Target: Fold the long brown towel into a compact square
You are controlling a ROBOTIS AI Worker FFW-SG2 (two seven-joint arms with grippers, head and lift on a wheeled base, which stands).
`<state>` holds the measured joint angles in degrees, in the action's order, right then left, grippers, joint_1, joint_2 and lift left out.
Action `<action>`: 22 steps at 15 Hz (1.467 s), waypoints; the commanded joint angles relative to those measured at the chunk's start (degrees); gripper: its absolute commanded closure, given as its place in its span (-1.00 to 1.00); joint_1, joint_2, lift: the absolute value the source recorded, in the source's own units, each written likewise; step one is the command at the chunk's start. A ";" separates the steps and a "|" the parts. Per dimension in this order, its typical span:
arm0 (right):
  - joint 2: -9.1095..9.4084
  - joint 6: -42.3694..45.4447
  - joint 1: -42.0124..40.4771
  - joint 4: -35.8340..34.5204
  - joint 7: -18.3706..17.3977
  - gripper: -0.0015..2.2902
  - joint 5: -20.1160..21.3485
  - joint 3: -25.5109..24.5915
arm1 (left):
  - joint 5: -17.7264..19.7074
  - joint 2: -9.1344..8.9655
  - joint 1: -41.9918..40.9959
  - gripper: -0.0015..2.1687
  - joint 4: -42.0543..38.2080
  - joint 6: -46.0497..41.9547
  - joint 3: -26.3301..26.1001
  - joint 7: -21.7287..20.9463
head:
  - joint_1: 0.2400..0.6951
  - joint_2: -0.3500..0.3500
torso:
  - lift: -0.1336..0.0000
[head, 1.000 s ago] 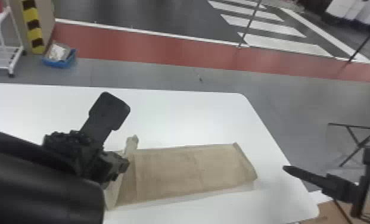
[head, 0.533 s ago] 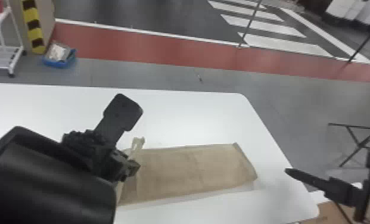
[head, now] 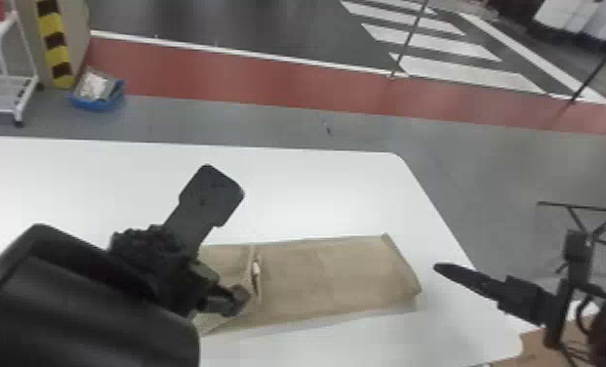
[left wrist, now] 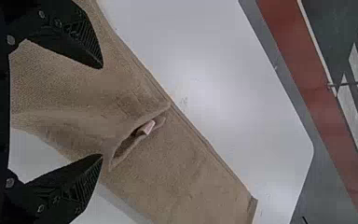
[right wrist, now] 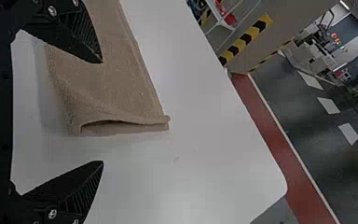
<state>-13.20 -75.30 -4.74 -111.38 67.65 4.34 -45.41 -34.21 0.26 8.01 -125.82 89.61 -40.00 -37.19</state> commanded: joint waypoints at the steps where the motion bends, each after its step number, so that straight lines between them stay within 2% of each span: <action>1: 2.03 -5.35 0.26 -3.94 -0.15 -0.90 -1.44 2.69 | 0.46 -0.41 -1.16 -0.97 -2.94 0.42 3.70 0.45 | 1.00 -1.00 | -0.86; 5: 6.69 -11.50 1.49 -9.03 -2.43 -0.89 -1.35 11.39 | 2.48 -0.41 -5.64 -0.97 -8.48 0.42 14.33 -0.25 | 1.00 -1.00 | -0.86; 8: 10.38 -11.68 2.63 -9.30 -5.95 -0.84 -0.03 19.74 | 6.87 -0.41 -7.49 -0.97 -9.88 0.00 23.83 -0.34 | 1.00 -0.97 | -0.86; 11: 13.02 -11.50 4.83 -8.42 -9.02 -0.81 2.78 28.27 | 10.91 -0.41 -10.39 -0.97 -11.11 -1.58 31.38 -0.60 | 1.00 -0.62 | -0.86; 12: 13.25 -11.68 5.62 -7.80 -10.52 -0.81 3.75 30.99 | 11.79 -0.41 -11.18 -0.97 -11.20 -1.93 32.97 -0.87 | 1.00 -0.40 | -0.86; 13: 13.25 -11.85 6.33 -6.92 -11.22 -0.81 4.98 33.37 | 12.32 -0.41 -11.79 -0.97 -11.20 -2.99 33.93 -1.31 | 1.00 -0.30 | -0.86; 15: 13.25 -14.14 7.64 -6.13 -12.01 -0.77 8.14 36.79 | 12.50 -0.41 -12.85 -0.97 -11.20 -4.39 35.34 -1.83 | 1.00 -0.17 | -0.86; 17: 13.25 -14.78 8.52 -5.87 -12.36 -0.77 8.84 37.41 | 13.02 -0.41 -12.94 -0.97 -11.20 -4.57 35.87 -1.92 | 1.00 -0.03 | -0.86; 22: 13.25 -14.78 8.79 -4.55 -12.89 -0.70 9.55 40.66 | 13.29 -0.41 -12.94 -0.97 -11.11 -5.10 35.43 -1.83 | 1.00 0.03 | -0.86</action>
<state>0.00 -89.96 3.86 -116.38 54.91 13.32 -5.73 -20.96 0.26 -4.81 -136.95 84.54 -4.48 -38.99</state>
